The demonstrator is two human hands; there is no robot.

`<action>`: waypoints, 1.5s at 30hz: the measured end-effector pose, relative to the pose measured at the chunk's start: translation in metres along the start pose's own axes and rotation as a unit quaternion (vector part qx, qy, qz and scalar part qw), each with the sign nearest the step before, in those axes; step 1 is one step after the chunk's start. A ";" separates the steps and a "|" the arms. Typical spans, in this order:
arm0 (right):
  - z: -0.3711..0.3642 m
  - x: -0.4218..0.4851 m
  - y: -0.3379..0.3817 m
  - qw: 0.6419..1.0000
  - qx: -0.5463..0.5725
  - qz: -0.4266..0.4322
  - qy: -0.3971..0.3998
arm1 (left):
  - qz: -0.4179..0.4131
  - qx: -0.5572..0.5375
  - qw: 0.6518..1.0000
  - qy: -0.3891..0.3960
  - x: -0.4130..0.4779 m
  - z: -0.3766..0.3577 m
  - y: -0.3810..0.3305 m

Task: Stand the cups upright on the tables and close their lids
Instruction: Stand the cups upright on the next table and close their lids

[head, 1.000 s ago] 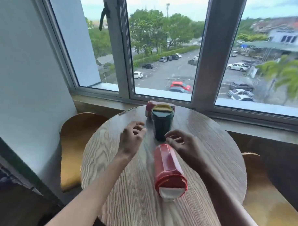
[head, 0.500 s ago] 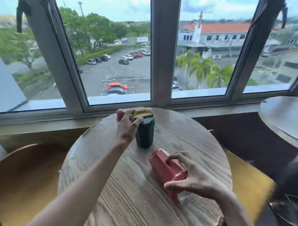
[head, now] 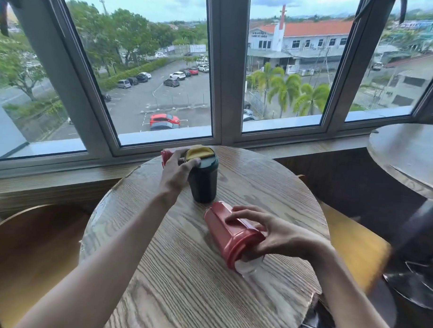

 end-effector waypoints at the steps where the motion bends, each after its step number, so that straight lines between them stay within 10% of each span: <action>1: 0.002 0.002 0.002 1.000 0.015 -0.002 0.001 | 0.005 -0.004 1.000 0.001 0.000 0.000 0.000; 16: 0.039 0.100 0.057 0.978 -0.029 -0.188 0.089 | 0.031 -0.009 0.999 -0.006 0.000 0.002 0.001; 39: 0.055 0.134 0.058 0.963 -0.175 -0.164 0.121 | 0.042 -0.001 0.999 0.008 -0.003 0.002 -0.003; 45: 0.058 0.154 0.075 0.980 -0.179 -0.035 -0.076 | -0.010 0.005 0.979 -0.205 0.029 0.038 0.006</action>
Point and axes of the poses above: each hand's wrist, its own x-axis towards the middle knuckle, its own z-axis out of the back of the hand, y = z × x, the point moved 4 cm from there along x, towards the middle knuckle, and after that the axes turned 14 degrees about -y, right-handed, at the moved point
